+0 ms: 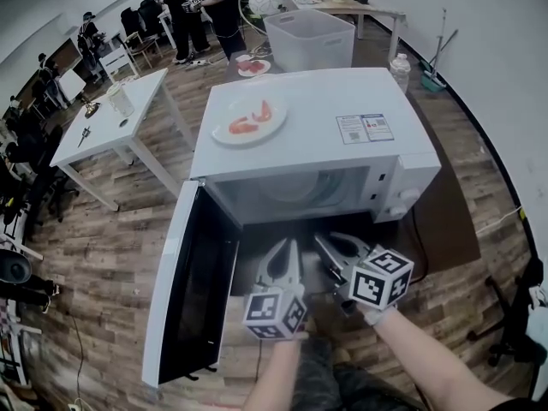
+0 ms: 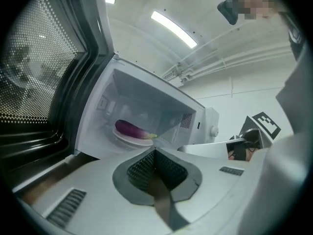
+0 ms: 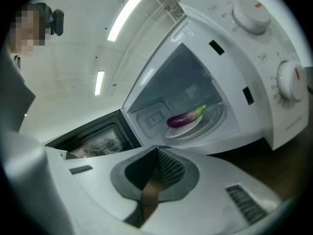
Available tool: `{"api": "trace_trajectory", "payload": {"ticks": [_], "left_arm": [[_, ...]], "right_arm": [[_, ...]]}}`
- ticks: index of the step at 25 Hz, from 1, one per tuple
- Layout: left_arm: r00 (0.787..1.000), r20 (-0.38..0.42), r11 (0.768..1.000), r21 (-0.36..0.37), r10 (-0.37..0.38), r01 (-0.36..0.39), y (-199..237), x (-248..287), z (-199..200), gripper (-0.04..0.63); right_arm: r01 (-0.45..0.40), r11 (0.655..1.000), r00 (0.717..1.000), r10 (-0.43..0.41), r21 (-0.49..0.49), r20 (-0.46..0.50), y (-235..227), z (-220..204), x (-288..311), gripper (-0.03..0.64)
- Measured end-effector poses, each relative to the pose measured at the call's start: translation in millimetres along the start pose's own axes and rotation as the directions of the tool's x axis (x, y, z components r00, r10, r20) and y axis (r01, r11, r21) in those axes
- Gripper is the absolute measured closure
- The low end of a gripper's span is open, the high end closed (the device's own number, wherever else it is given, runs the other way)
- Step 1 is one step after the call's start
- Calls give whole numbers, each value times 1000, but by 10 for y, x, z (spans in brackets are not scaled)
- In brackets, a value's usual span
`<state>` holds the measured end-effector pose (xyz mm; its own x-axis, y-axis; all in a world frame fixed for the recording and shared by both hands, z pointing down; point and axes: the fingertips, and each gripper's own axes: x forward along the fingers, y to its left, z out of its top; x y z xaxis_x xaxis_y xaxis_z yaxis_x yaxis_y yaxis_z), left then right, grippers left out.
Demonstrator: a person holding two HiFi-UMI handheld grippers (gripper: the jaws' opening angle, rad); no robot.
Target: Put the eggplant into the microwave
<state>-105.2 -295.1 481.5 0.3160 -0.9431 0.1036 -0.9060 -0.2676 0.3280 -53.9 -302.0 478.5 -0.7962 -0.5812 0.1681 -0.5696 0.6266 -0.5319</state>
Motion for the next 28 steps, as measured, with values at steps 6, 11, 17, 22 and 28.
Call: {"api": "trace_trajectory", "payload": {"ticks": [6,11,17,22,28], "left_arm": [[1000,5,1000,-18,-4,4,-180,-211,-31,594],[1000,6,1000,-17,-16,16,-350,-365,-35,594],[999,3,999,5,-47,47,-632,-560,70,594],[997,-15,998,-1,-70,70,-862,-769,103,594],[996,-8,996,-1,-84,84,-1094,-1014,224,595]], "right_arm": [[-3,1000,1000,3,-30,-8,123,-37,-223,615],[-13,999,1000,13,-51,-11,233,-53,-422,615],[-9,995,1000,7,-97,-25,428,-30,-660,615],[-8,995,1000,6,-97,-24,588,-37,-909,617],[-34,992,999,32,-123,-12,861,81,-1199,617]]}}
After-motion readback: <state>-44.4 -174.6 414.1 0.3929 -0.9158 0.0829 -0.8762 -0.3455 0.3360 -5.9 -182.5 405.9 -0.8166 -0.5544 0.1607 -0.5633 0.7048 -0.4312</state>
